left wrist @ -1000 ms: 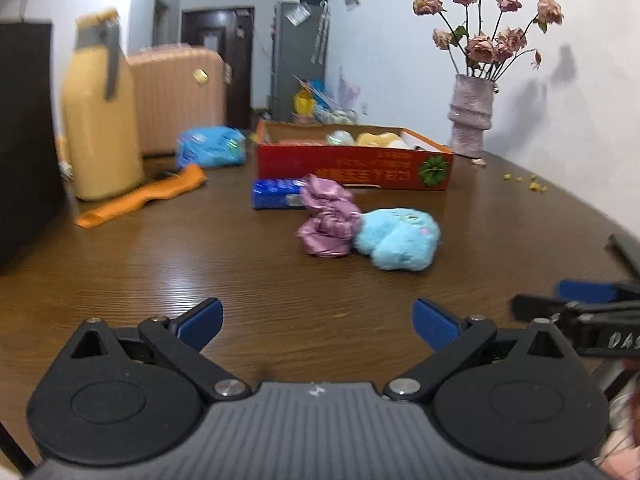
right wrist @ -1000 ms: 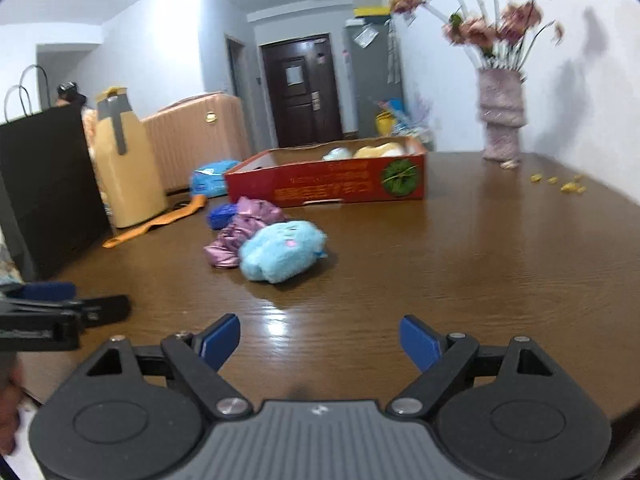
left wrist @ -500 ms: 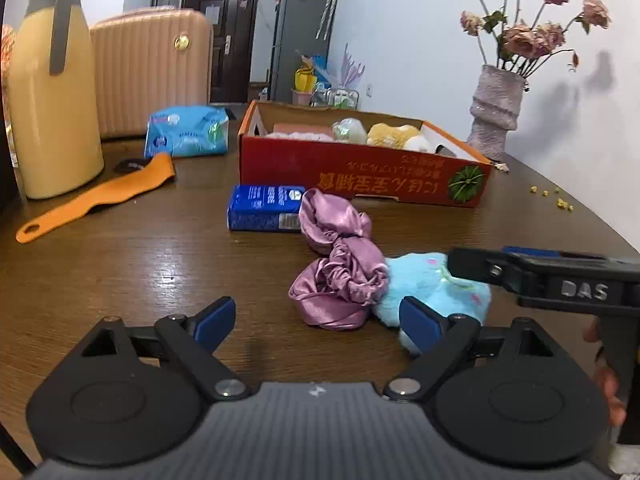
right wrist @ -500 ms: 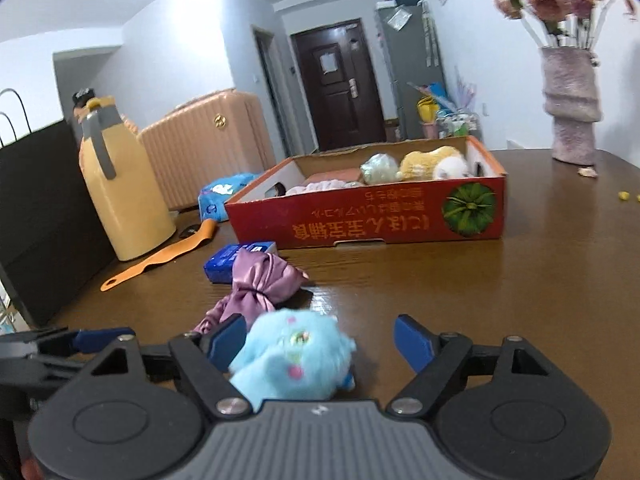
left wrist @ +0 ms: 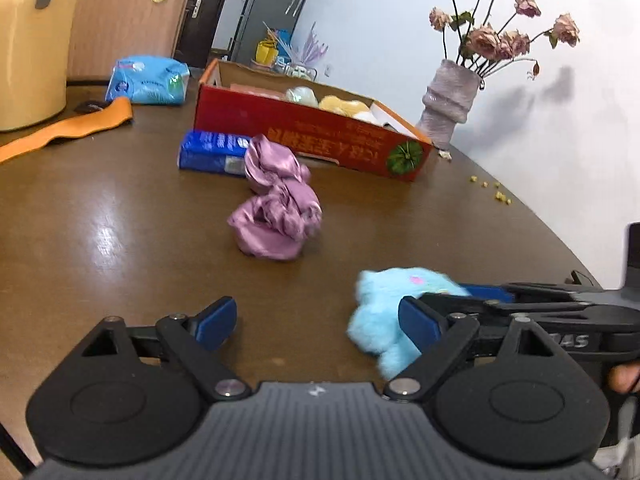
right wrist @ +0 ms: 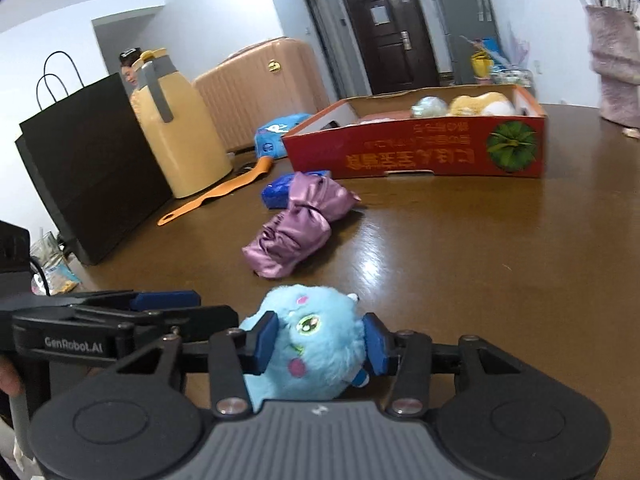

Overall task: Organize soft objects
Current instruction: 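Close both grippers on the light blue plush toy, then carry the plush toy into the cardboard box and open both grippers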

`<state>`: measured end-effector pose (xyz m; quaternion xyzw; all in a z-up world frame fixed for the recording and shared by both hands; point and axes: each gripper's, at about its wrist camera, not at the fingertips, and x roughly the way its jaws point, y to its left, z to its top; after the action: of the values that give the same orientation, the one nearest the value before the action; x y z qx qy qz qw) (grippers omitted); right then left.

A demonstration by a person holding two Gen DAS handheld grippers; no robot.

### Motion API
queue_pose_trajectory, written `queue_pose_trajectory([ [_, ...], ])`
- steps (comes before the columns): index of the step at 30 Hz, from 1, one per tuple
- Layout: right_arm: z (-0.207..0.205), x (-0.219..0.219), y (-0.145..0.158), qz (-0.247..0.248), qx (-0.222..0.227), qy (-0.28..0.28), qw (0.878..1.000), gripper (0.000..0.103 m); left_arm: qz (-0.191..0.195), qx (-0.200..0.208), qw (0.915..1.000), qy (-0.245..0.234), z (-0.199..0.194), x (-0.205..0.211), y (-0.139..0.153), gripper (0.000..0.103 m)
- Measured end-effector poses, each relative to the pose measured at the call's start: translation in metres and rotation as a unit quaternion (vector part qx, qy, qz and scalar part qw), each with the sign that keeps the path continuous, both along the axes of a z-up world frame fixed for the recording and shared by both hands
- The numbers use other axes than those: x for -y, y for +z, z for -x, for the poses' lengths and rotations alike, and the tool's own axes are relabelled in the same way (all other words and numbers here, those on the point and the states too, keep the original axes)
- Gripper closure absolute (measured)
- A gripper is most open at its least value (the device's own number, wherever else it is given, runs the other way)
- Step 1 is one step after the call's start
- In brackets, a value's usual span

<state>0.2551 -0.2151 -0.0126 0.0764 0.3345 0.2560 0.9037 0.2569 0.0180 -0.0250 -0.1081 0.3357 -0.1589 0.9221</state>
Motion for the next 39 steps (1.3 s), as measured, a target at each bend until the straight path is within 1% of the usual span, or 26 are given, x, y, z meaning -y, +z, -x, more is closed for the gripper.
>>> queue_pose_trajectory([
  [1,0.007,0.005,0.003,0.003,0.007,-0.009,1.000,0.054,-0.004,0.001,1.0000,0.000,0.001,0.003,-0.001,0.016],
  [2,0.014,0.012,0.005,0.000,0.012,-0.021,1.000,0.050,-0.002,-0.002,1.0000,0.000,0.001,0.006,-0.001,0.018],
  [3,0.019,0.018,0.008,-0.006,0.013,-0.031,0.999,0.047,0.006,-0.006,1.0000,-0.003,0.000,0.008,-0.001,0.019],
  [6,0.031,0.033,0.008,-0.020,0.011,-0.063,0.998,0.047,0.038,-0.011,0.9989,-0.024,-0.005,0.014,0.004,0.022],
  [8,0.034,0.042,0.003,-0.052,-0.006,-0.083,0.995,0.046,0.053,-0.012,0.9978,-0.039,-0.007,0.021,0.006,0.022],
  [10,0.032,0.047,-0.006,-0.088,-0.027,-0.091,0.992,0.046,0.046,-0.013,0.9978,-0.046,-0.011,0.029,0.004,0.026],
  [11,0.031,0.048,-0.010,-0.098,-0.032,-0.095,0.990,0.046,0.041,-0.018,0.9979,-0.047,-0.012,0.033,0.002,0.032],
  [12,0.029,0.047,-0.014,-0.103,-0.039,-0.096,0.989,0.046,0.038,-0.025,0.9977,-0.049,-0.015,0.035,-0.001,0.042],
  [13,0.027,0.044,-0.018,-0.101,-0.046,-0.095,0.989,0.047,0.044,-0.031,0.9971,-0.053,-0.018,0.036,-0.003,0.045],
  [14,0.027,0.042,-0.020,-0.105,-0.043,-0.093,0.989,0.049,0.058,-0.035,0.9961,-0.056,-0.019,0.035,-0.004,0.053],
  [15,0.027,0.041,-0.021,-0.113,-0.041,-0.090,0.989,0.055,0.069,-0.038,0.9949,-0.062,-0.019,0.034,-0.004,0.061],
  [16,0.026,0.039,-0.022,-0.122,-0.041,-0.085,0.988,0.058,0.075,-0.039,0.9942,-0.066,-0.019,0.032,-0.005,0.061],
  [17,0.026,0.039,-0.022,-0.128,-0.041,-0.081,0.988,0.065,0.076,-0.039,0.9941,-0.066,-0.019,0.031,-0.006,0.062],
  [18,0.026,0.037,-0.022,-0.128,-0.040,-0.079,0.988,0.070,0.079,-0.039,0.9939,-0.066,-0.018,0.028,-0.008,0.063],
  [21,0.023,0.034,-0.022,-0.120,-0.035,-0.072,0.989,0.072,0.096,-0.045,0.9923,-0.063,-0.017,0.022,-0.012,0.066],
  [25,0.019,0.034,-0.020,-0.126,-0.038,-0.070,0.989,0.073,0.114,-0.056,0.9903,-0.056,-0.023,0.019,-0.012,0.069],
  [27,0.016,0.035,-0.012,-0.123,-0.027,-0.072,0.989,0.073,0.119,-0.058,0.9895,-0.057,-0.027,0.021,-0.006,0.069],
  [29,0.010,0.039,0.004,-0.123,-0.007,-0.072,0.990,0.073,0.122,-0.038,0.9897,-0.065,-0.037,0.023,0.012,0.069],
  [32,-0.025,0.043,0.042,-0.114,0.035,-0.062,0.991,0.073,0.121,-0.007,0.9893,-0.081,-0.077,0.025,0.051,0.069],
  [34,-0.066,0.044,0.067,-0.095,0.065,-0.057,0.992,0.073,0.119,-0.001,0.9891,-0.086,-0.119,0.029,0.078,0.069],
  [35,-0.090,0.046,0.075,-0.089,0.076,-0.055,0.992,0.073,0.113,0.007,0.9896,-0.089,-0.147,0.032,0.090,0.069],
  [36,-0.122,0.049,0.081,-0.096,0.072,-0.059,0.991,0.073,0.113,0.005,0.9896,-0.088,-0.173,0.034,0.096,0.069],
  [37,-0.150,0.052,0.085,-0.101,0.064,-0.064,0.991,0.073,0.118,-0.007,0.9893,-0.085,-0.202,0.035,0.099,0.069],
  [39,-0.203,0.053,0.089,-0.091,0.055,-0.070,0.992,0.073,0.121,-0.026,0.9889,-0.083,-0.260,0.038,0.100,0.069],
])
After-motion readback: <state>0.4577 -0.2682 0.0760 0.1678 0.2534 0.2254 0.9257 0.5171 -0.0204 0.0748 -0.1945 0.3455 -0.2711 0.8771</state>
